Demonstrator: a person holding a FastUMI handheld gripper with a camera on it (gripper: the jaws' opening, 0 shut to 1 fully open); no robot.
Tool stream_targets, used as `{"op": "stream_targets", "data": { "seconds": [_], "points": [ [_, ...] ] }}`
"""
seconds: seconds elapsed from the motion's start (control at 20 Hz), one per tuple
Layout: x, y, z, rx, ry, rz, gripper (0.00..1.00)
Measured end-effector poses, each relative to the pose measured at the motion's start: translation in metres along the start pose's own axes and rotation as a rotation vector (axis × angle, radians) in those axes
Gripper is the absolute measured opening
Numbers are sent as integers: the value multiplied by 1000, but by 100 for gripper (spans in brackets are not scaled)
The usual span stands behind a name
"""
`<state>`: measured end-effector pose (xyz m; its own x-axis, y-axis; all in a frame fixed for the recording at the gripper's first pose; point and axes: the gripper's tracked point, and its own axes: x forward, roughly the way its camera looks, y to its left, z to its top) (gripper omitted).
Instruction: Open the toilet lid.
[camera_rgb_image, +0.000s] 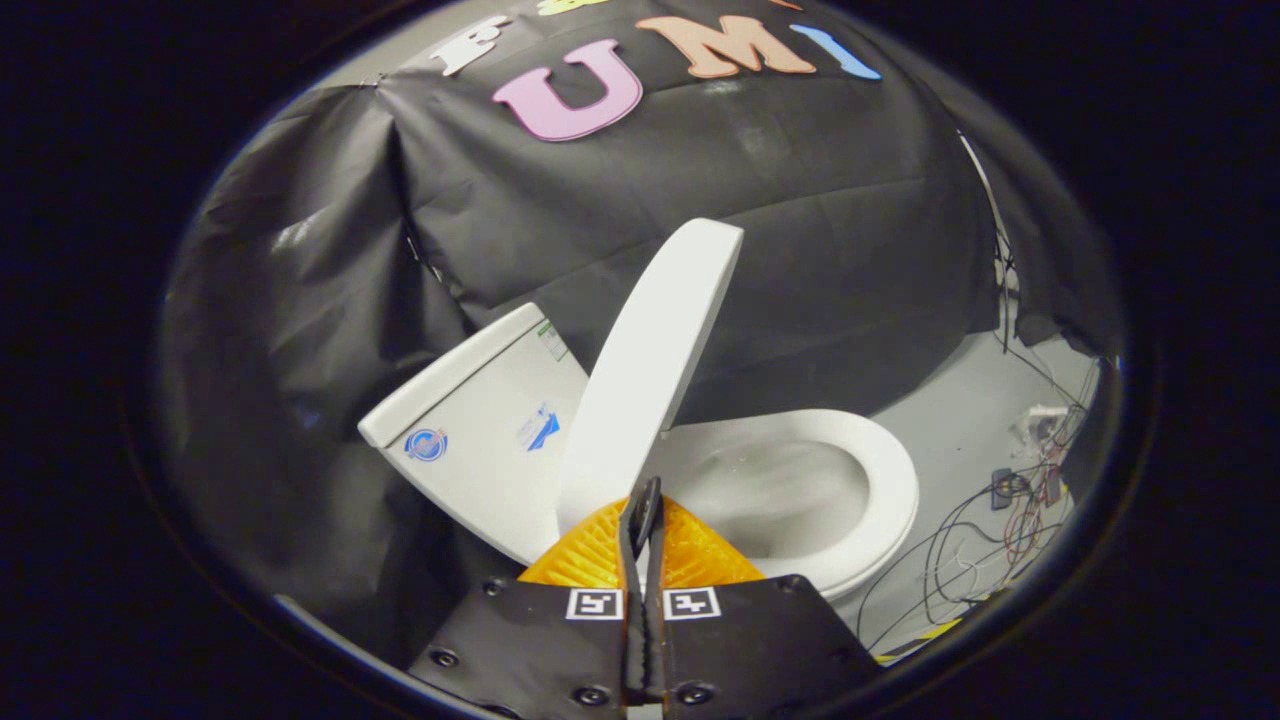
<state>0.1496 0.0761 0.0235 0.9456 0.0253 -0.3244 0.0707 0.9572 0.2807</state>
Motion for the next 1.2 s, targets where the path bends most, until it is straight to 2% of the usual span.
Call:
{"op": "stream_targets", "data": {
  "seconds": [1.2],
  "points": [
    [3,16,14,-15,-44,26,0]
  ]
}}
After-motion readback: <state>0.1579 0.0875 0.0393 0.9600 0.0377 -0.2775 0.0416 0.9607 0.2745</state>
